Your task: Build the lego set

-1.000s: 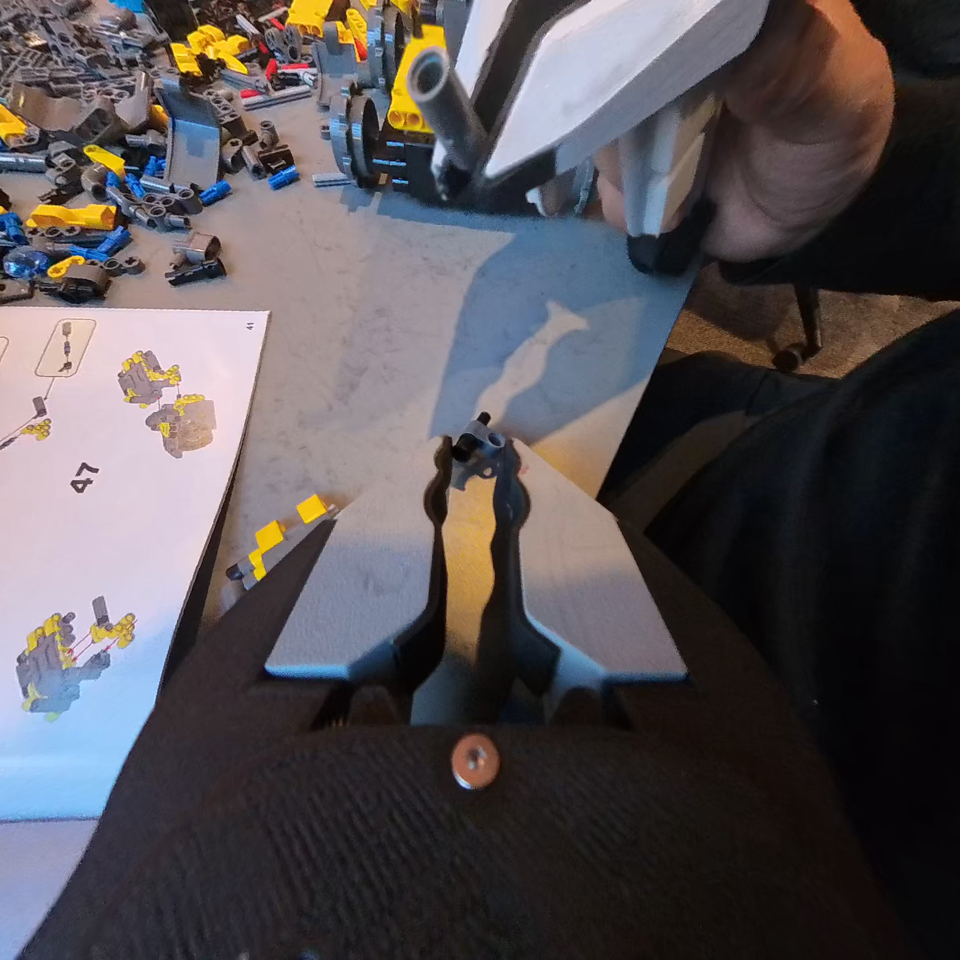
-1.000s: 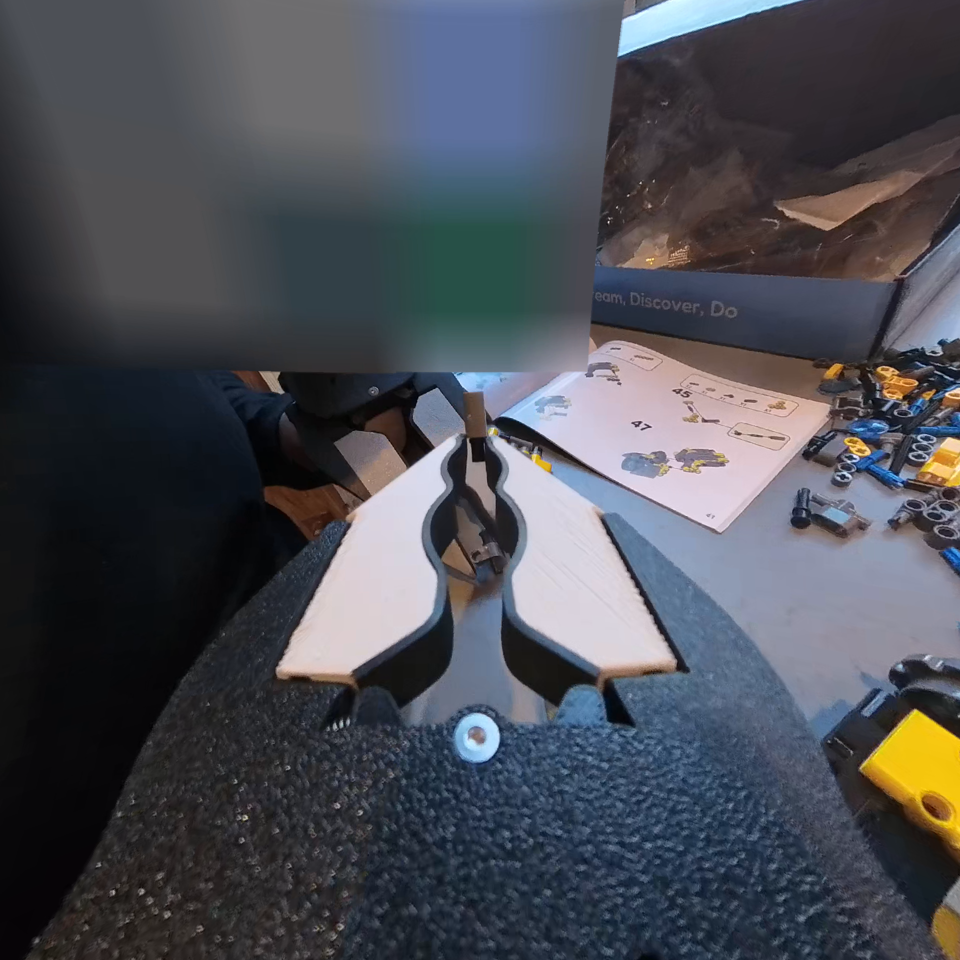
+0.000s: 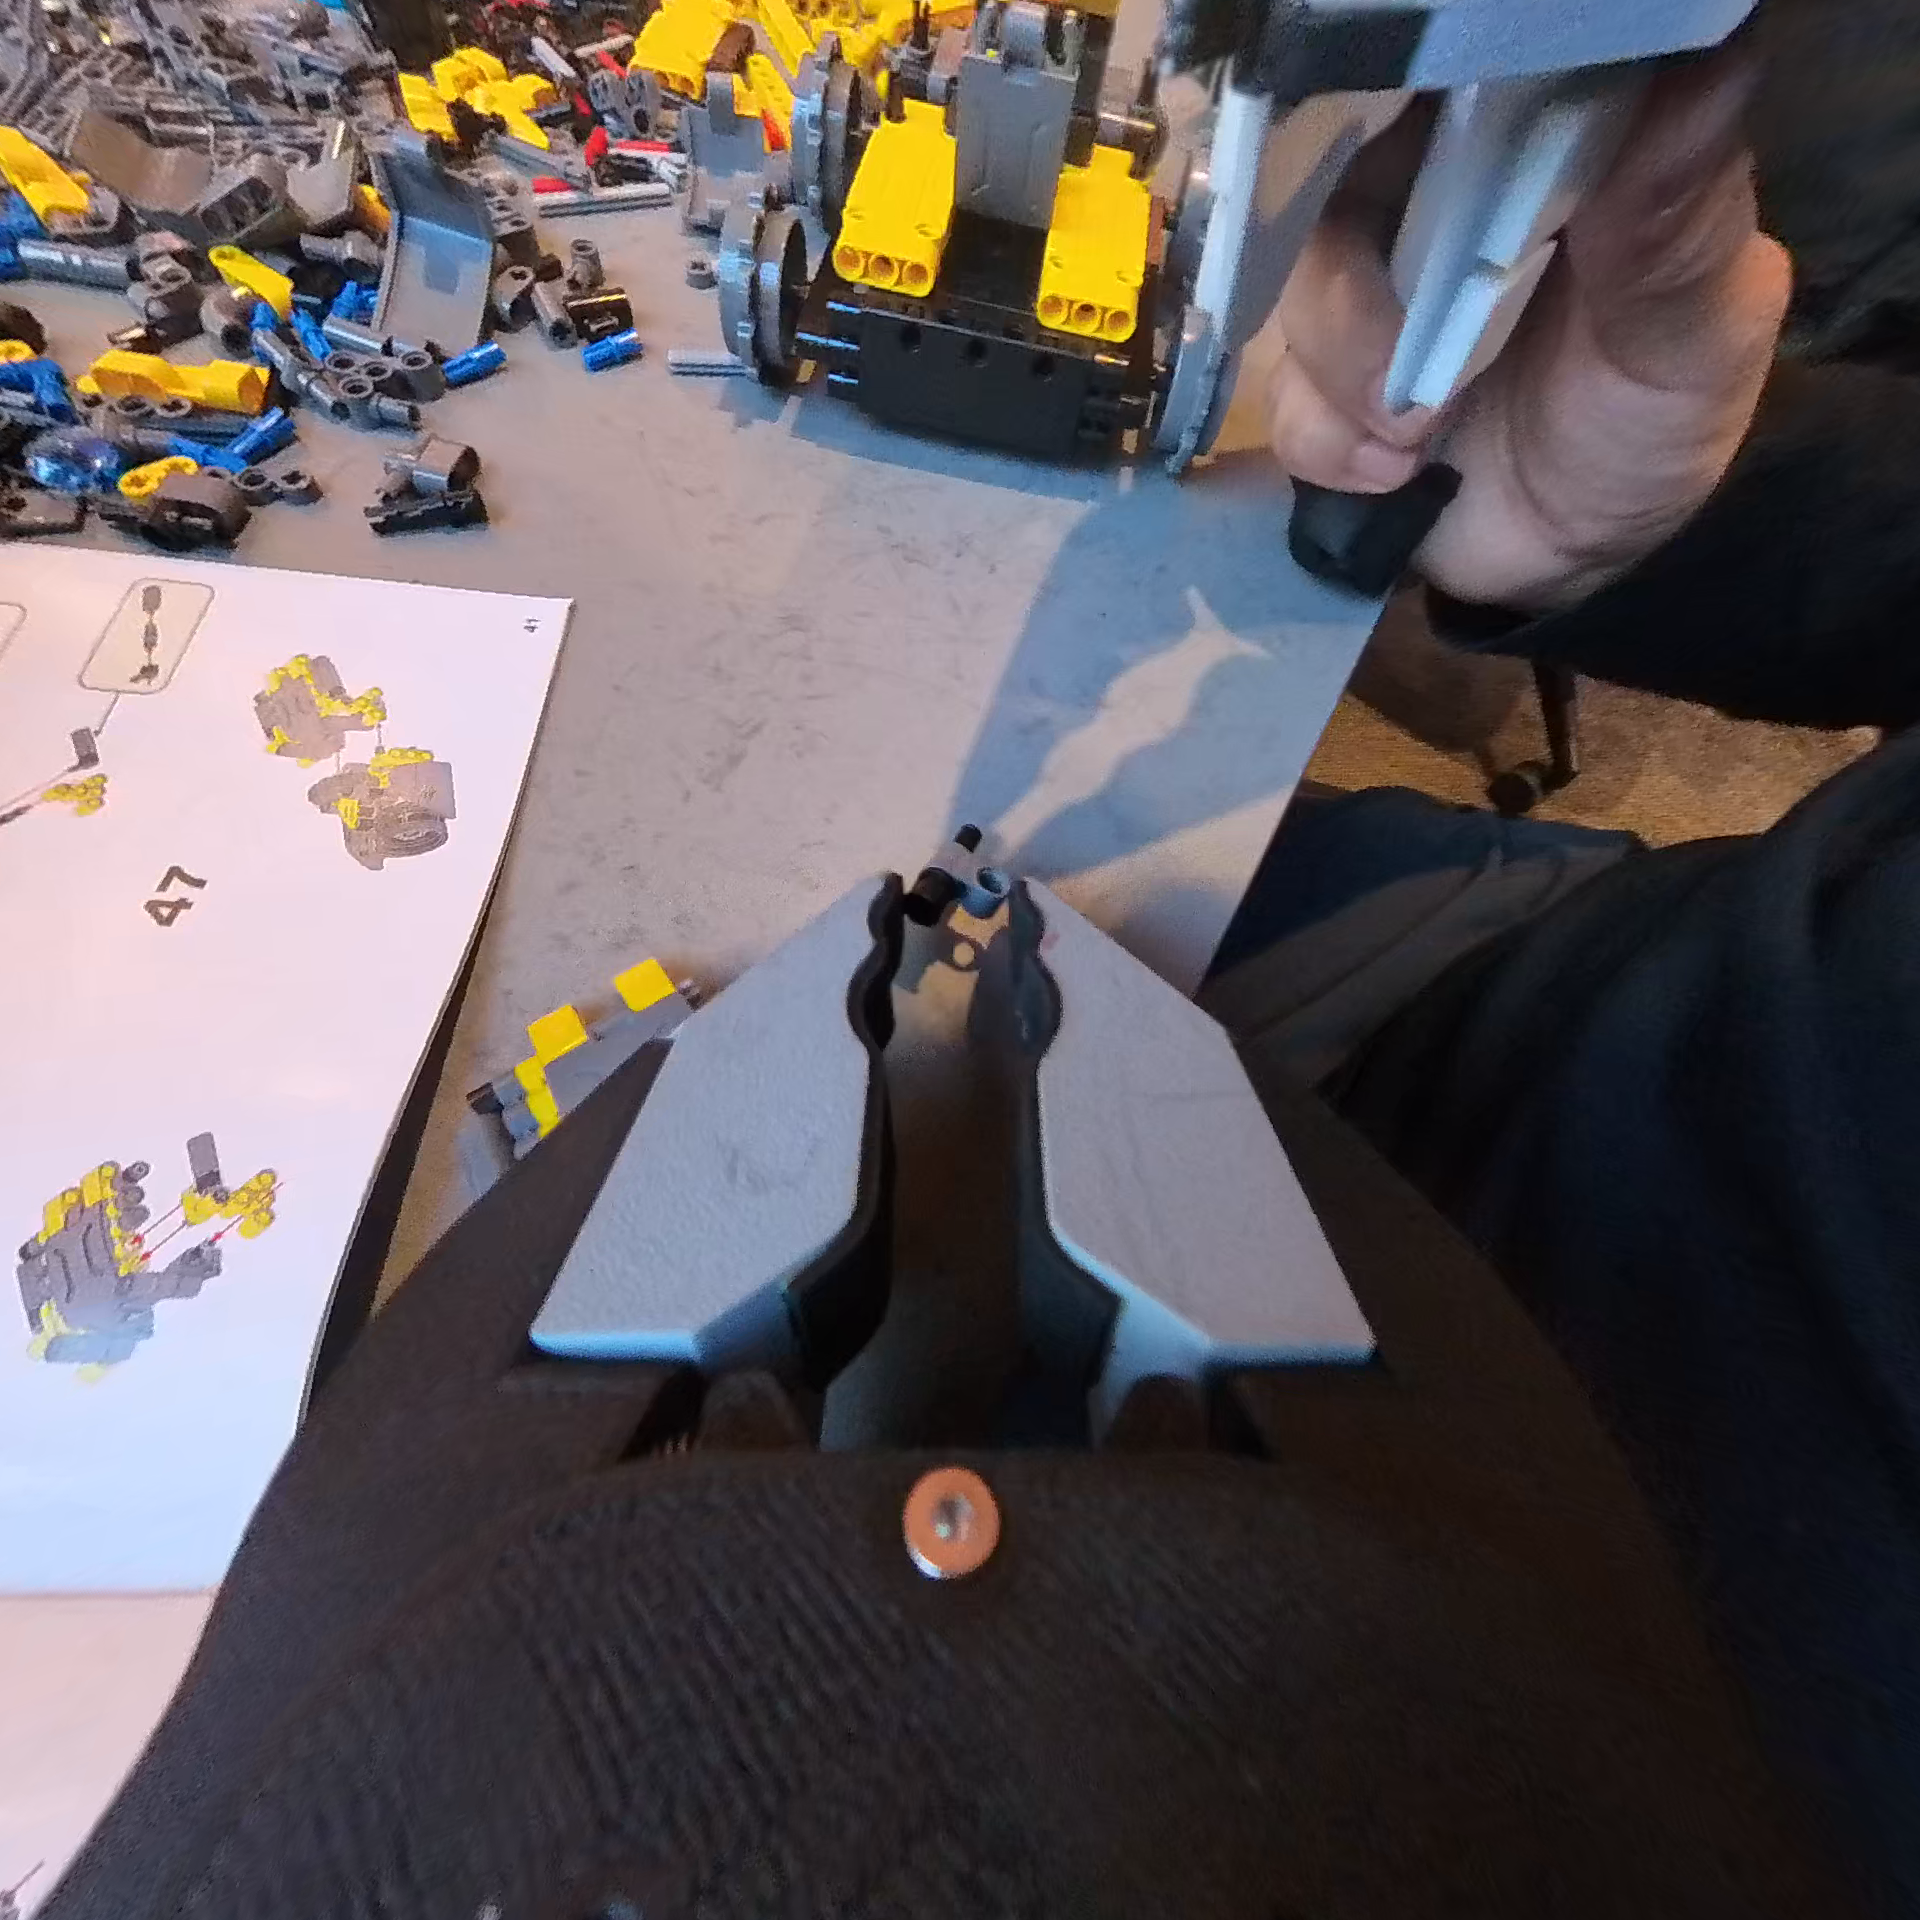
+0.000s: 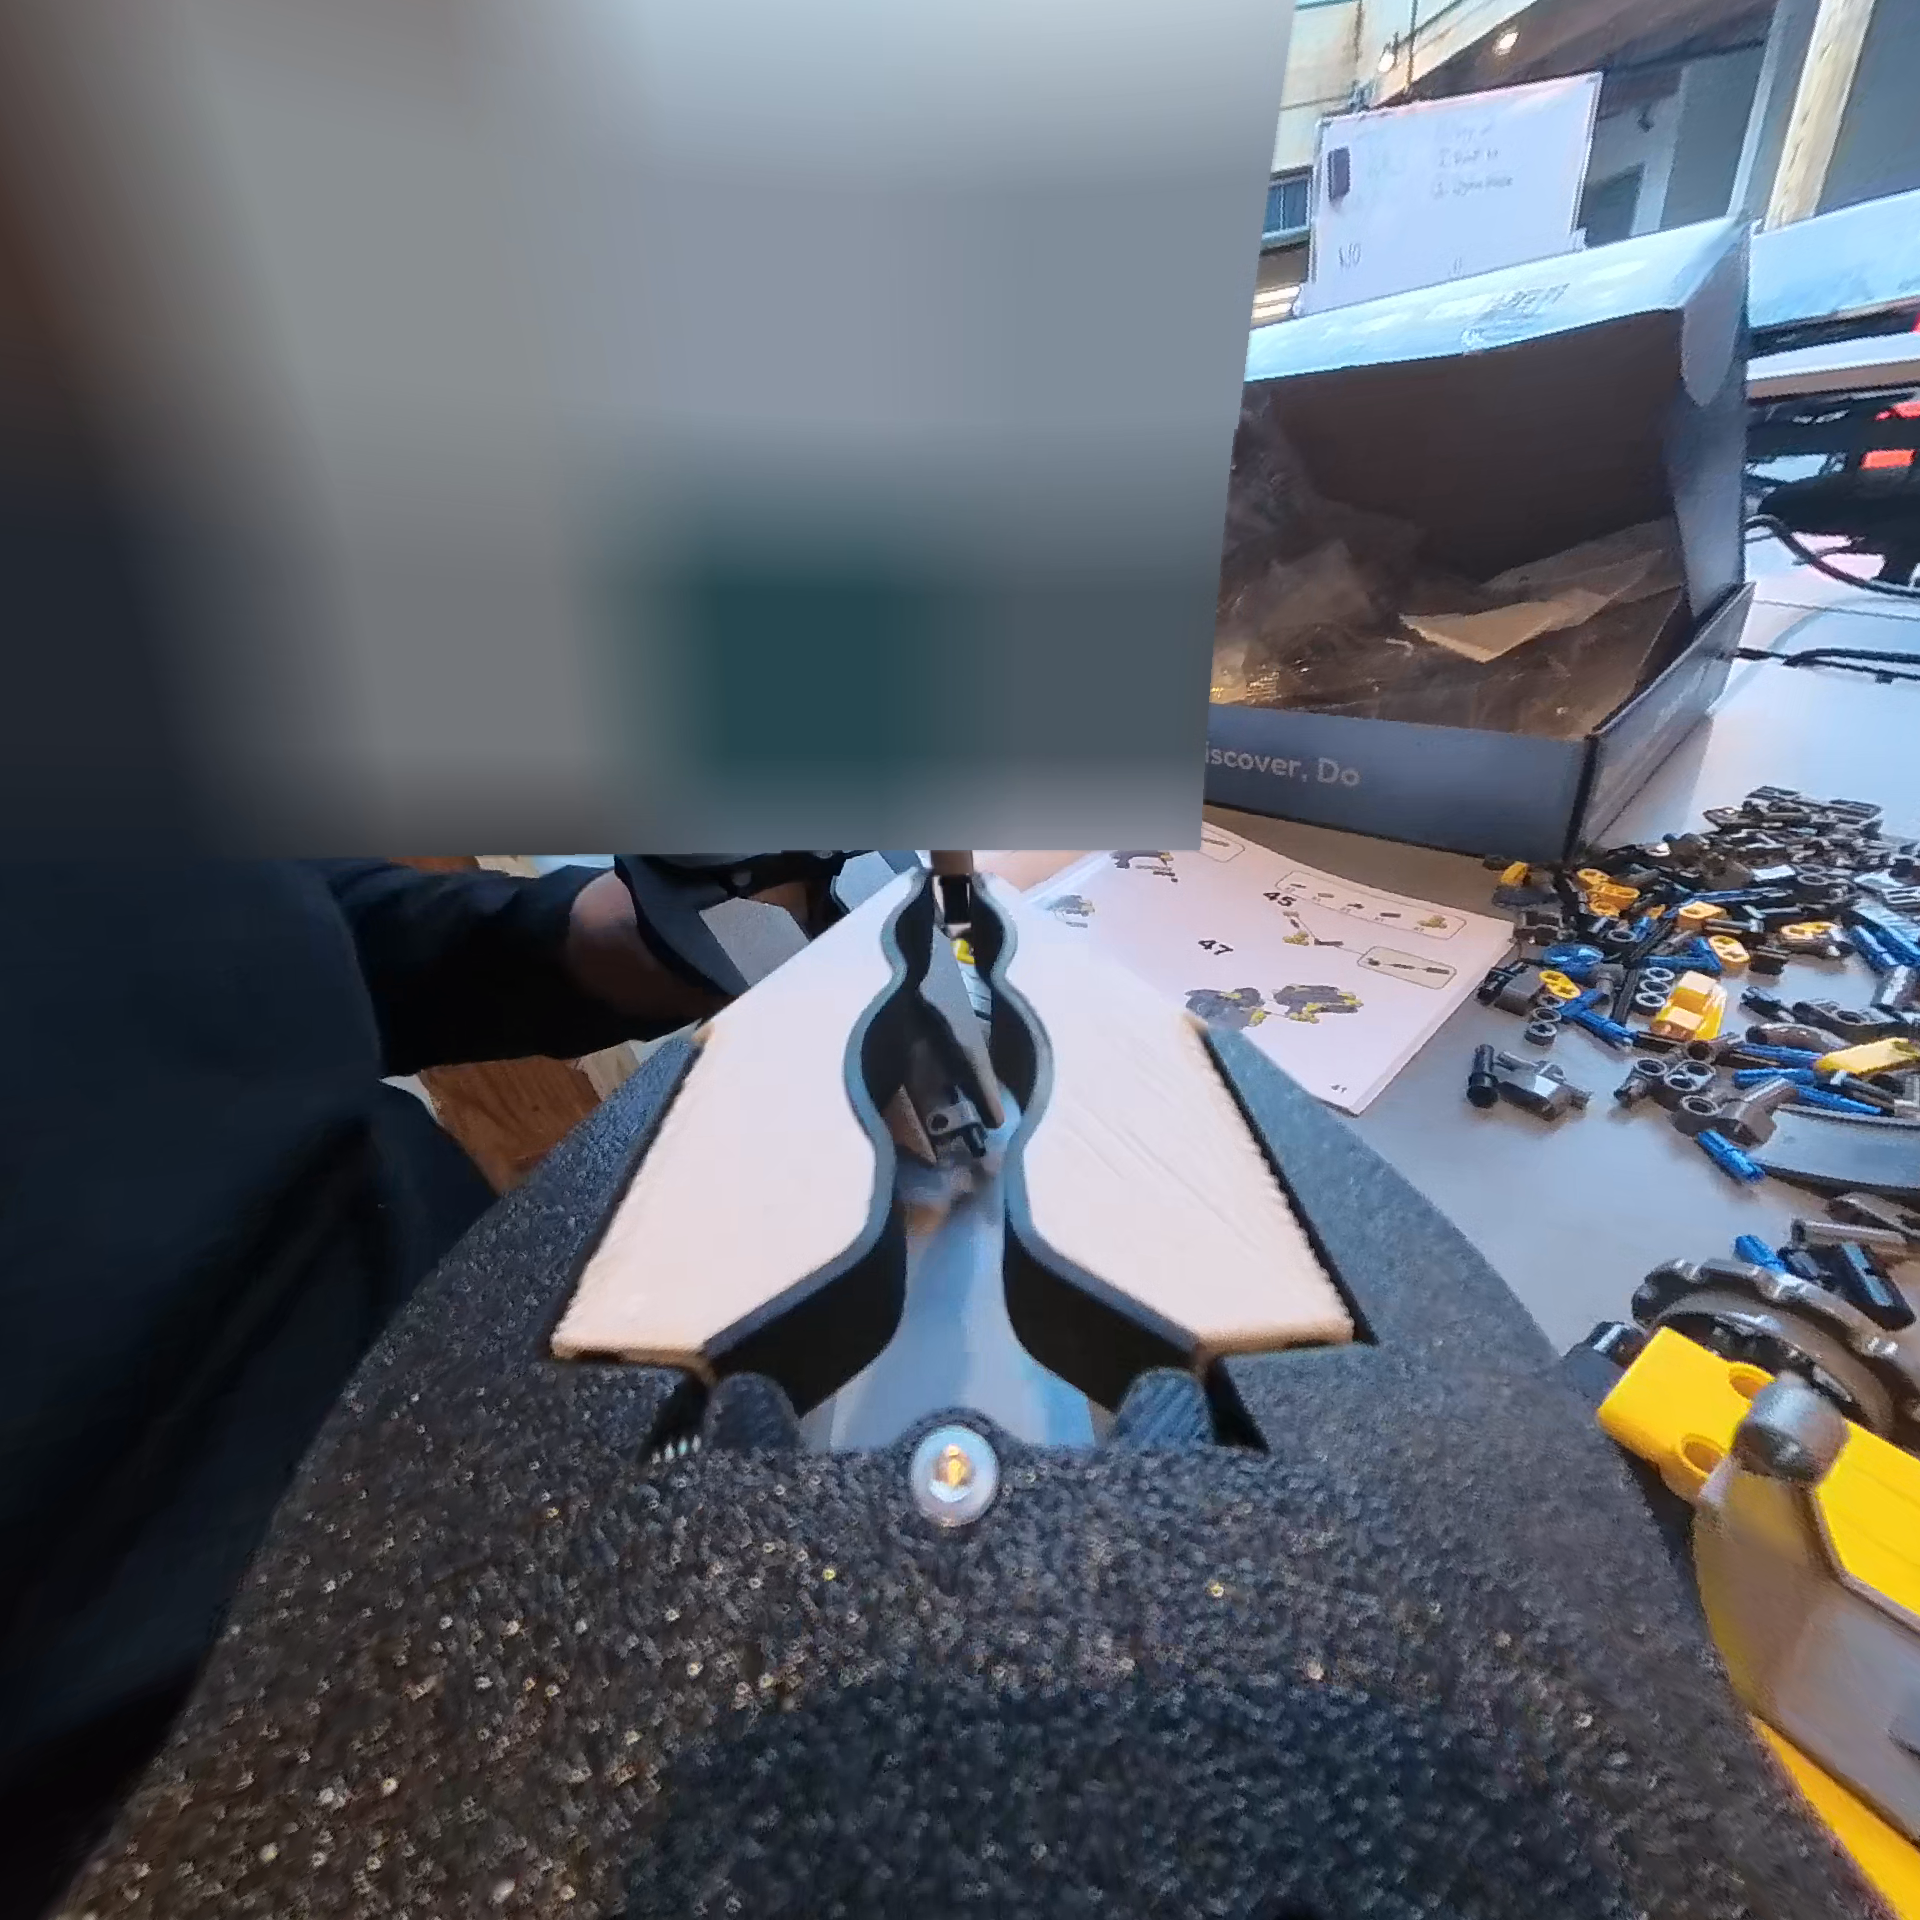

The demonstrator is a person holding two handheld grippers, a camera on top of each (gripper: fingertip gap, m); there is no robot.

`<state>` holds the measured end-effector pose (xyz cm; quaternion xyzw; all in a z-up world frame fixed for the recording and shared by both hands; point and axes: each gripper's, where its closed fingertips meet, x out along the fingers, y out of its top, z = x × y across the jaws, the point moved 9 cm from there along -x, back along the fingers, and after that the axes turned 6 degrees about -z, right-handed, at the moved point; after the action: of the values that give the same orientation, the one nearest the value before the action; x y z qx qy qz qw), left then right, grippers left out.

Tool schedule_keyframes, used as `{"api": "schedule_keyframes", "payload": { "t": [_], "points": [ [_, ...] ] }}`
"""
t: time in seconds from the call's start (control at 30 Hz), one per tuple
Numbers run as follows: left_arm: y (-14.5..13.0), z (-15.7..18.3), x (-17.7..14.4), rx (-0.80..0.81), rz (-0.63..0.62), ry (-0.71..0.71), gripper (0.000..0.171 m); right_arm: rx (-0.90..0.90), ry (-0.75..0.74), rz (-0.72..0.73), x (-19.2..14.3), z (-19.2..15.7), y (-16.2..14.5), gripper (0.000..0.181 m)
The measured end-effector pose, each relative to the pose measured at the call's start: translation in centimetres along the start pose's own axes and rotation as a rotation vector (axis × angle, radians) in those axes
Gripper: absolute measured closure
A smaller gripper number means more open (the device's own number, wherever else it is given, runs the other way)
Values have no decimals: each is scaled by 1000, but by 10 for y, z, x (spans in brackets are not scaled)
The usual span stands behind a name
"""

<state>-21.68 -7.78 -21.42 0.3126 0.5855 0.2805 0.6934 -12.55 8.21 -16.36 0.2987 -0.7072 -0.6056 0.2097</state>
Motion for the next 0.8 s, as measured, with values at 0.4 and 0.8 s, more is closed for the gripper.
{"api": "schedule_keyframes", "payload": {
  "t": [0.4, 0.8],
  "points": [
    [-3, 11, 0, 150, 54, 133, 153, -146, -139, -28, 8, -7, 0, 176],
    [-6, 12, -6, 118, 159, 183, 153, -105, -288, -100, 25, 9, 0, 175]
  ]
}}
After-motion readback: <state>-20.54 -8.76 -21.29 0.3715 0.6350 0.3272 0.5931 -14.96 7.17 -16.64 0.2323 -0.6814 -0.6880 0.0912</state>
